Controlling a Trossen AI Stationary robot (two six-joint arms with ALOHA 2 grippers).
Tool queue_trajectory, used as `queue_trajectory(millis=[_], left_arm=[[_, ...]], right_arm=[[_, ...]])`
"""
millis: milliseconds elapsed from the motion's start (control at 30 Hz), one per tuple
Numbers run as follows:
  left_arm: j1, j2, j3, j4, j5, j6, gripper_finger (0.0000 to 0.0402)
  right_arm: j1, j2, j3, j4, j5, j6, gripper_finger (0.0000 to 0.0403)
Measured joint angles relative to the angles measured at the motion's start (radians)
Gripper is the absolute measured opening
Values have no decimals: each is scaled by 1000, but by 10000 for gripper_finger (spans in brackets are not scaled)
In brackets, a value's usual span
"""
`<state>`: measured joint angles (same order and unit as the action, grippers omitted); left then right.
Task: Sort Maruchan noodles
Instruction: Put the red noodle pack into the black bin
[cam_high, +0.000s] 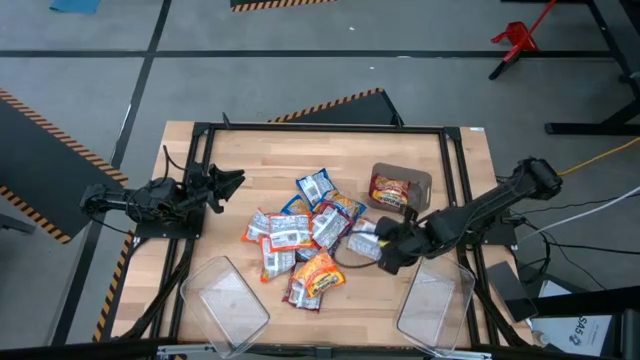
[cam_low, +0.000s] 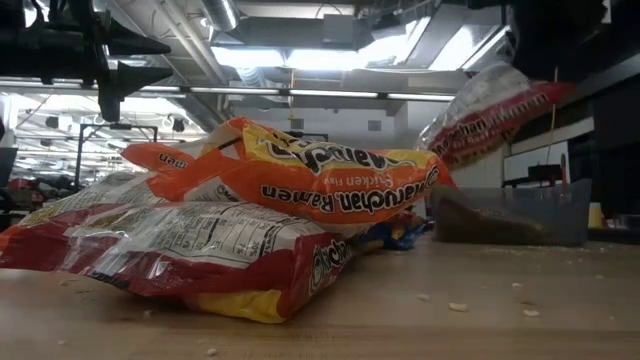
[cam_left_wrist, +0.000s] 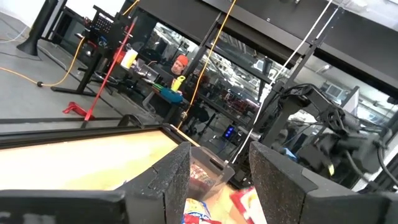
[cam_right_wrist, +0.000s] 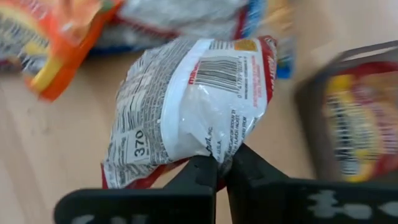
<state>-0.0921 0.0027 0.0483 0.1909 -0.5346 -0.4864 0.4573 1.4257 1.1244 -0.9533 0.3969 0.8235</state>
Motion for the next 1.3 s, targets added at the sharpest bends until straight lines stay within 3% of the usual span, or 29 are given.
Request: queue_trajectory(millis=[267,567,767,1067,1300], left_arm=[[0,0,0,0,0,0,158],[0,0,0,0,-5,0,158],[0,0,0,0,-5,0,158],[0,0,0,0,-5,0,158],[0,0,0,0,-44,0,158]], right_arm=[[-90,-155,0,-179,128,-72,0],[-315,-307,0,-212,126,-428,0],[-468,-385,-37,-171,40,-606,0],[-664,-539,-322,115,-172,-721,0],[-809,-525,-470,291,-332,-776,0]])
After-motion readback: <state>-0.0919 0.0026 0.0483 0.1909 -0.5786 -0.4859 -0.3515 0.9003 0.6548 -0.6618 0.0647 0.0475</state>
